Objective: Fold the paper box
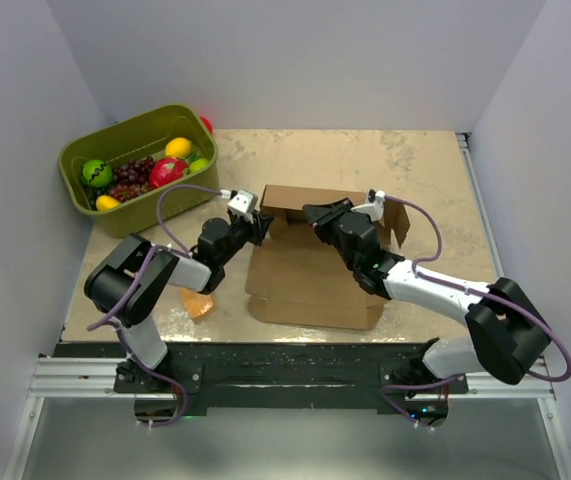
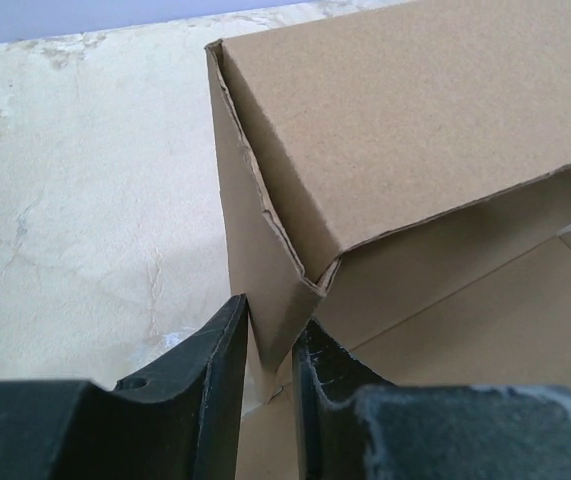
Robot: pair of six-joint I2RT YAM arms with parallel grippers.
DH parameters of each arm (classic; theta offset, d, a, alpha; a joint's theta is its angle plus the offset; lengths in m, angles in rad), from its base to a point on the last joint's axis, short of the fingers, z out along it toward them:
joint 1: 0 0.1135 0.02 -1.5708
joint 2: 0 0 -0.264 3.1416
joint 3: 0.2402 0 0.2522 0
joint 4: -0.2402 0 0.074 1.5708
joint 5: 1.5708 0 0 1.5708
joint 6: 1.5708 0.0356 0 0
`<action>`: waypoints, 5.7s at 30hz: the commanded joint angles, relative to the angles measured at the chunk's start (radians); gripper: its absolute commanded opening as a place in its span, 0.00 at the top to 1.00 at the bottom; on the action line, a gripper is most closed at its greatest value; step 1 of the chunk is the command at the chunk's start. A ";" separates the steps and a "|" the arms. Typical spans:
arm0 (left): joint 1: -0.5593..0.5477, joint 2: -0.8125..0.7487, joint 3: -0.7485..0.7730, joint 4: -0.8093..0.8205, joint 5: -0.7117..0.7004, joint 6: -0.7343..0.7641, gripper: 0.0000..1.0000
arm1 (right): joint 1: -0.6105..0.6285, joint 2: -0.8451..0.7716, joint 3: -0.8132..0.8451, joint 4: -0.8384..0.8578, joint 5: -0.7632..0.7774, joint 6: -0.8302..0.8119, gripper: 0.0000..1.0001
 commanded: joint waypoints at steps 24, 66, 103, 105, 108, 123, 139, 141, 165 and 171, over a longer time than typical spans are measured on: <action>0.066 -0.267 0.166 -0.696 -0.172 -0.020 1.00 | 0.023 -0.176 0.106 -0.390 -0.315 -0.527 0.18; 0.106 -0.257 0.254 -0.873 -0.150 -0.017 1.00 | -0.189 -0.236 0.003 -0.575 0.037 -0.873 0.42; 0.096 -0.316 0.147 -0.752 -0.580 0.074 1.00 | -0.187 -0.373 -0.017 -0.644 0.010 -0.848 1.00; 0.093 -0.327 0.130 -0.718 -0.557 0.099 1.00 | -0.187 -0.373 -0.015 -0.644 0.004 -0.848 1.00; 0.085 -0.349 0.102 -0.680 -0.490 0.099 1.00 | -0.187 -0.361 -0.014 -0.639 0.000 -0.845 1.00; 0.068 -0.490 0.050 -0.717 -0.249 -0.066 0.39 | -0.189 -0.405 0.038 -0.704 -0.046 -0.833 0.26; 0.077 -0.784 0.249 -1.277 -0.146 -0.120 0.14 | -0.189 -0.476 0.271 -0.837 -0.244 -0.784 0.15; 0.096 -0.784 0.303 -1.327 -0.114 -0.099 0.12 | -0.189 -0.459 0.295 -0.819 -0.272 -0.769 0.15; 0.344 -0.390 0.519 -1.235 0.279 -0.089 0.28 | -0.215 -0.187 0.341 -0.710 -0.396 -0.594 0.23; 0.378 -0.355 0.484 -1.167 0.353 -0.142 0.35 | -0.249 -0.149 0.318 -0.646 -0.416 -0.554 0.25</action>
